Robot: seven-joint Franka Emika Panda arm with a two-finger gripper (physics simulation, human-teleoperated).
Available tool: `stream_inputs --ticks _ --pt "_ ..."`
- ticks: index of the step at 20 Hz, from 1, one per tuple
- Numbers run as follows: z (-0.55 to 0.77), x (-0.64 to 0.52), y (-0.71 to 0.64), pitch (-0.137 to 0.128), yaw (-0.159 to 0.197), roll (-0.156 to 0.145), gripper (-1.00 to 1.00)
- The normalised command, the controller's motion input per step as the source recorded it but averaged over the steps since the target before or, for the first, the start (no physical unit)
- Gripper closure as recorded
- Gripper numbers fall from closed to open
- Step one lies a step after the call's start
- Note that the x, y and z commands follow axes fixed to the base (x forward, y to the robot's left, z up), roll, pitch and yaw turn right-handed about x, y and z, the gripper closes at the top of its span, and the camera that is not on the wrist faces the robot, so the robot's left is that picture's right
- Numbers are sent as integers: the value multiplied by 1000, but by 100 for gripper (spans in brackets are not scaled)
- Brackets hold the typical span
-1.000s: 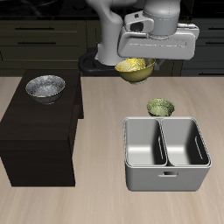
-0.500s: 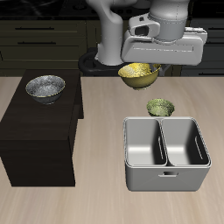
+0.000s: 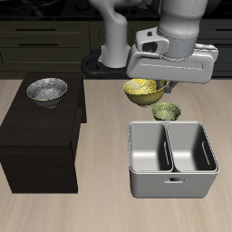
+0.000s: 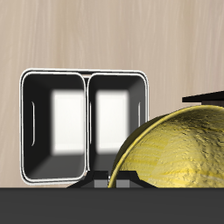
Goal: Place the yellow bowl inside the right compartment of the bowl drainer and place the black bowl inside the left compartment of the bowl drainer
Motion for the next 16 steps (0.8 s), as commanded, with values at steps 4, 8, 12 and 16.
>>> stream_inputs --ticks 4,8,12,16 --pt "-486 239 146 61 4 0 100" --pt "-438 61 152 51 -27 32 100" --pt "-439 22 149 52 4 28 100" --pt "-258 66 71 28 -5 9 100"
